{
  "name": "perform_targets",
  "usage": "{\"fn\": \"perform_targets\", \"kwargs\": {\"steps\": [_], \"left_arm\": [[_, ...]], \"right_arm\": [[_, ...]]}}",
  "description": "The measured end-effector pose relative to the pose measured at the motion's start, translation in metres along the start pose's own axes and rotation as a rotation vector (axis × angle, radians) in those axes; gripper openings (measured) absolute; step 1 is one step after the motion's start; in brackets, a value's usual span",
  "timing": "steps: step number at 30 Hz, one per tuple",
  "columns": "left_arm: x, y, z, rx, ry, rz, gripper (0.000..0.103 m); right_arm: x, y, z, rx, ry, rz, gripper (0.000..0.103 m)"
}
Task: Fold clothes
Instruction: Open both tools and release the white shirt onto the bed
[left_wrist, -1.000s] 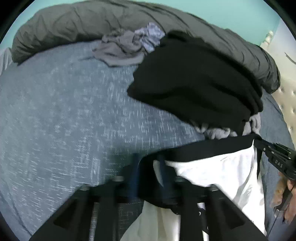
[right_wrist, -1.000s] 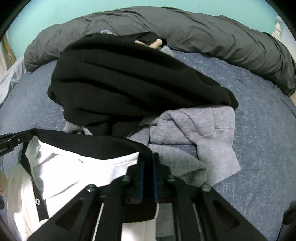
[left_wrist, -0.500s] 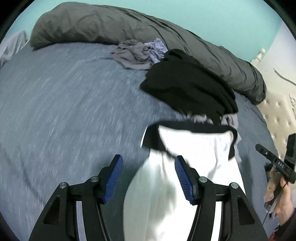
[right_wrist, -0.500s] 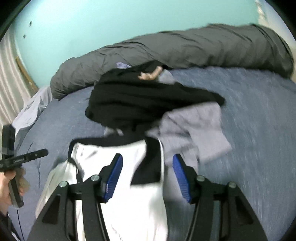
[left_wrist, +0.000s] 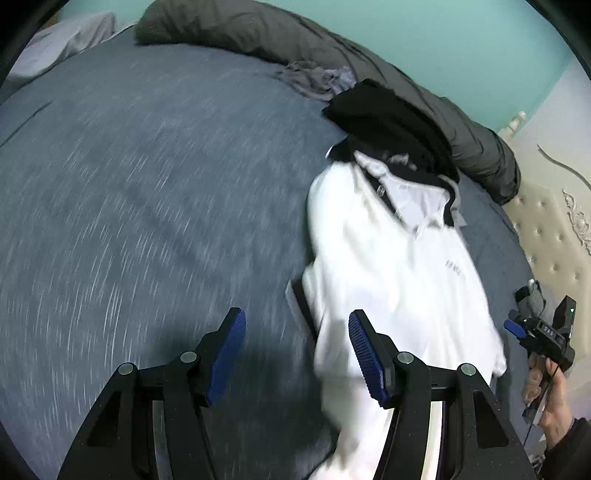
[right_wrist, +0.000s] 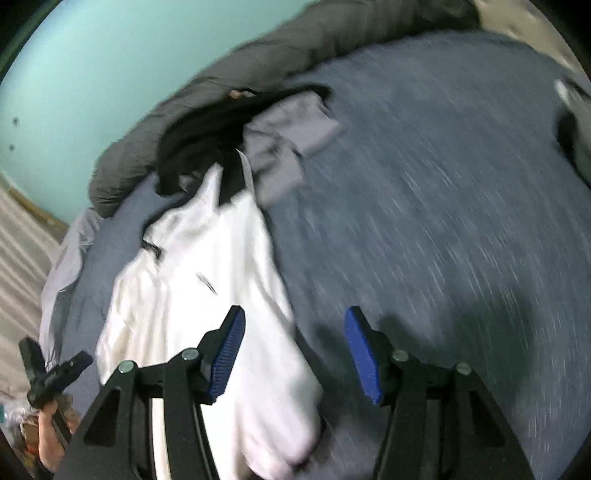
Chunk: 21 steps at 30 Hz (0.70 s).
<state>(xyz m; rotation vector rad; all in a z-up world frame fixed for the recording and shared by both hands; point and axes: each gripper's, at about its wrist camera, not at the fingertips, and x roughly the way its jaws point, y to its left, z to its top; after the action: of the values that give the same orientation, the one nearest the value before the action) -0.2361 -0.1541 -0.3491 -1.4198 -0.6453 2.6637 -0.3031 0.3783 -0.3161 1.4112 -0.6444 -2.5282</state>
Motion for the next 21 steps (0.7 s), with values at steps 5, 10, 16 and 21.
{"fn": "perform_targets", "kwargs": {"steps": [5,10,16,21], "left_arm": [[-0.008,0.004,-0.028,-0.014,-0.003,-0.035,0.062],[-0.008,0.009,-0.039,-0.03,-0.017,-0.07,0.062],[0.001,0.007,-0.028,-0.043,-0.026,-0.122,0.062],[0.015,-0.005,-0.023,-0.04,-0.004,-0.174,0.051]], "right_arm": [[-0.011,-0.014,-0.027,0.056,0.007,0.009,0.057],[-0.017,-0.02,-0.046,0.086,0.019,0.003,0.045],[-0.018,-0.014,-0.054,0.095,0.0,0.009,0.041],[-0.012,-0.003,-0.059,0.073,0.006,0.011,0.041]]}}
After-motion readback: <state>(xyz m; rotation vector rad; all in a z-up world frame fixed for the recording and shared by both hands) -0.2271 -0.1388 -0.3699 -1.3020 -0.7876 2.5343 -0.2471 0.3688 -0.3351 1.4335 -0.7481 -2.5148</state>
